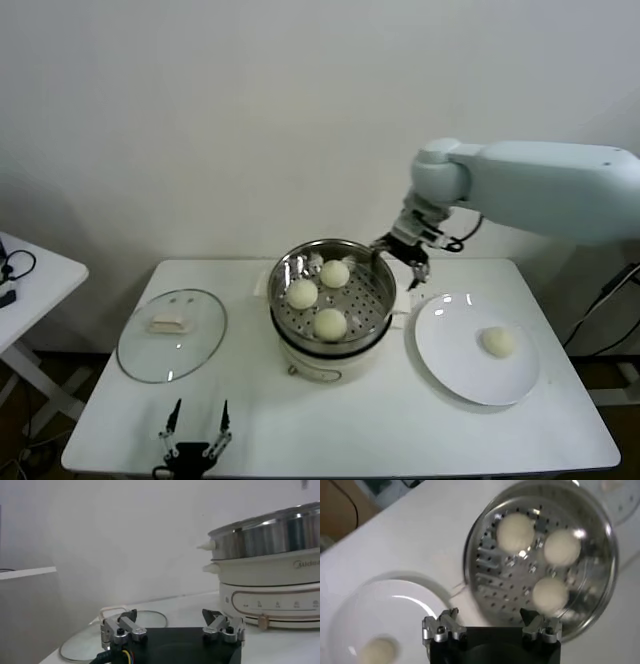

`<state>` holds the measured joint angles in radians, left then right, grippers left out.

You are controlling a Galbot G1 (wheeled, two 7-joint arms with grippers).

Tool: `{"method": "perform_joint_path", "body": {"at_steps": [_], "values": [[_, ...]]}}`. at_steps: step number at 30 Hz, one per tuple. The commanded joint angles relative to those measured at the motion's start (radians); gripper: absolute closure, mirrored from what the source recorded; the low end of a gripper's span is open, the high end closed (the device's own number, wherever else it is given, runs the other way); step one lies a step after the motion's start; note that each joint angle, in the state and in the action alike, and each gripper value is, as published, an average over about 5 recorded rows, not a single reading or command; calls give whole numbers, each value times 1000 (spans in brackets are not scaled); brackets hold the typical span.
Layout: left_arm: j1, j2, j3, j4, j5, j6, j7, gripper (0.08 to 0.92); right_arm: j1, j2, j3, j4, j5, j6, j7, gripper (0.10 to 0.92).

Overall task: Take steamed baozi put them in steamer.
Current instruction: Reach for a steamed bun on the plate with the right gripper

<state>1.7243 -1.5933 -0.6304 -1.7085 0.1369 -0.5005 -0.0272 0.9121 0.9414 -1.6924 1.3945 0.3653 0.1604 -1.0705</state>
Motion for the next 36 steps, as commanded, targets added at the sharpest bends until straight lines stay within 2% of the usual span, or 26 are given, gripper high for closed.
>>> {"method": "perform_joint_path", "body": {"at_steps": [1, 7, 11, 20, 36], "values": [[0, -2, 1, 1, 0, 0, 0, 177, -67, -309, -95, -95, 46, -151, -33, 203], [3, -9, 2, 0, -2, -6, -6, 177, -312, -387, 77, -179, -142, -155, -2, 203], [4, -12, 1, 6, -6, -12, -8, 177, -455, -409, 204, -220, -210, -155, 11, 203], [7, -19, 2, 4, -1, -13, -8, 177, -681, -384, 425, -326, -287, -147, 29, 203], [28, -20, 2, 1, 17, -15, -10, 177, -789, -237, 575, -521, -360, -76, 47, 203]]}}
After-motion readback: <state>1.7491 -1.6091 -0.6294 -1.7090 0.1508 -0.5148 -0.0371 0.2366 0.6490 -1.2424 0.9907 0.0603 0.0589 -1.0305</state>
